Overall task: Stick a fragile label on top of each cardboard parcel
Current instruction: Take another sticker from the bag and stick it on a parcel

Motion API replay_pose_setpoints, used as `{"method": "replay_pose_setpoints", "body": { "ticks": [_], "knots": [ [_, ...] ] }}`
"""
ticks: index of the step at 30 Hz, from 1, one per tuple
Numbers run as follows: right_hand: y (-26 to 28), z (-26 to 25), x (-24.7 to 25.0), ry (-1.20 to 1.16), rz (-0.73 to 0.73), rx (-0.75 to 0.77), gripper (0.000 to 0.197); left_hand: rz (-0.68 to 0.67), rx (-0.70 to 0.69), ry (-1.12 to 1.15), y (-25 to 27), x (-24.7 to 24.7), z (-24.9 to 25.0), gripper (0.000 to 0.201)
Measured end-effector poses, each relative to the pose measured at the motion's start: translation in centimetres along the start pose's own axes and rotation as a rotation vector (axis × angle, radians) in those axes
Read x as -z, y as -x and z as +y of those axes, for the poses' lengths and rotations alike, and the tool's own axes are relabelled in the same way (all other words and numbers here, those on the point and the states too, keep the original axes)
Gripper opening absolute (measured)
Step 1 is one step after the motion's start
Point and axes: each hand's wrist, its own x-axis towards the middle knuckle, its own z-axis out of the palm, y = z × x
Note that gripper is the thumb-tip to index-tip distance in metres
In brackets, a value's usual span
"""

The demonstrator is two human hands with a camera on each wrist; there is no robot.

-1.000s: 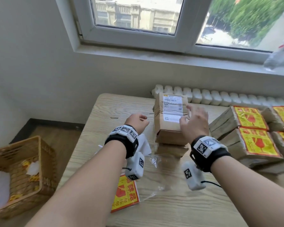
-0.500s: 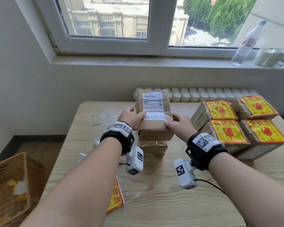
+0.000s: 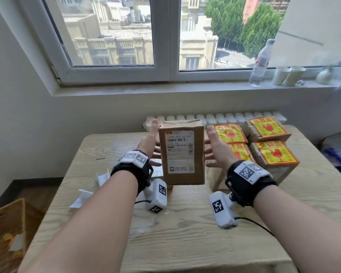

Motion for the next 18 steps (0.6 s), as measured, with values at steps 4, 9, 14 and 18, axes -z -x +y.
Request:
{"method": "replay_pose_setpoints", "body": {
  "ticks": [4,9,14,18],
  "knots": [
    [0.8,2.3,2.3,0.037,0.018,-0.044,0.068,-0.13,0.091,-0.09,1.3,-2.4,-1.4,0.063],
    [0.6,6.2,4.4,0.119,-0.013,-0.109,0.075,-0.173,0.156,-0.183,2.2,-4.9,-4.2,0.026],
    [1.2,8.7,5.3,0.348,-0.022,-0.103,0.035,-0.183,0.216,-0.225,2.3,-6.8,-7.2,0.034],
    [0.6,11.1,6.1,0.453,-0.009,-0.122,0.029,-0.202,0.208,-0.268,2.4,-8.5,-8.9,0.041]
  ]
}}
